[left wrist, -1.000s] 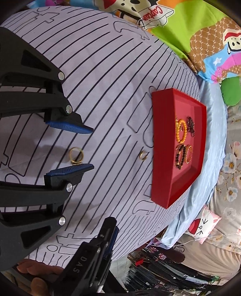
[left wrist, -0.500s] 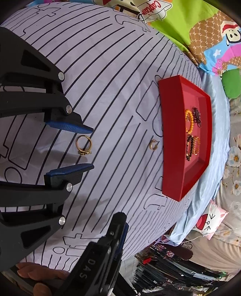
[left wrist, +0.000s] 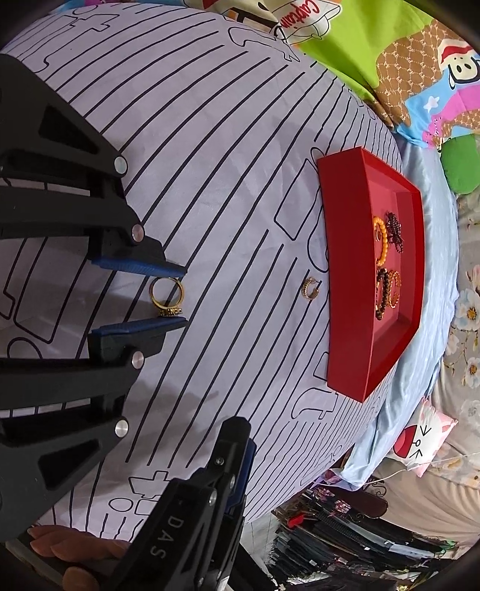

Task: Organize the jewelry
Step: 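Grasp a gold hoop earring with the left gripper while the right grasps another hoop earring, then carry both held hoop earrings over the red box with both grippers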

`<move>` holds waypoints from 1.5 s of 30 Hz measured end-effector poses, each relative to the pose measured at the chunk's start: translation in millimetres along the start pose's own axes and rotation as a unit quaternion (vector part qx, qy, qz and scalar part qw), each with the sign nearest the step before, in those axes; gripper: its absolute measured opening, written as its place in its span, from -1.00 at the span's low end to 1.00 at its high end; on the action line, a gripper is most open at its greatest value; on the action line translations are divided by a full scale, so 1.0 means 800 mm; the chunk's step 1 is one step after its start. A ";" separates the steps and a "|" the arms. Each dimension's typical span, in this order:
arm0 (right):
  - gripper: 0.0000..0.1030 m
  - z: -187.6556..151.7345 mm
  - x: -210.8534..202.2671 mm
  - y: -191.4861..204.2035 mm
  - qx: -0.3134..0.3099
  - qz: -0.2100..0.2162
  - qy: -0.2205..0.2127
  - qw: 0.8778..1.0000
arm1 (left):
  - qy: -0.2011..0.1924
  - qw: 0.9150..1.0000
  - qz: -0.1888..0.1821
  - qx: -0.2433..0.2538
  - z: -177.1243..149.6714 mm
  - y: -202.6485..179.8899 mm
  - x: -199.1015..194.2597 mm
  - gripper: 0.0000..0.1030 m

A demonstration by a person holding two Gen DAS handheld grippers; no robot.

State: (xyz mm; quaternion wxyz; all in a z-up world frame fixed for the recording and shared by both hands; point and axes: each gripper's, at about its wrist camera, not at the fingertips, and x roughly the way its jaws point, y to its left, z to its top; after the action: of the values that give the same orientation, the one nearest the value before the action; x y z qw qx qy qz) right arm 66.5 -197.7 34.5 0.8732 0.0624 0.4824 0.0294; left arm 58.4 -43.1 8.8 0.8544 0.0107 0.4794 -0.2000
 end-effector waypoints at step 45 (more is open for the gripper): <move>-0.62 0.086 0.104 0.079 -0.061 0.031 0.016 0.998 | -0.008 0.996 0.040 -0.074 0.051 0.086 0.014 -0.59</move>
State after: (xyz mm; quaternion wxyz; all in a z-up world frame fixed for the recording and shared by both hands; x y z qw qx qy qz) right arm 169.3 -131.6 9.8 0.8664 0.0232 0.4912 0.0868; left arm 121.3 7.4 9.7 0.8639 -0.0348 0.4854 -0.1297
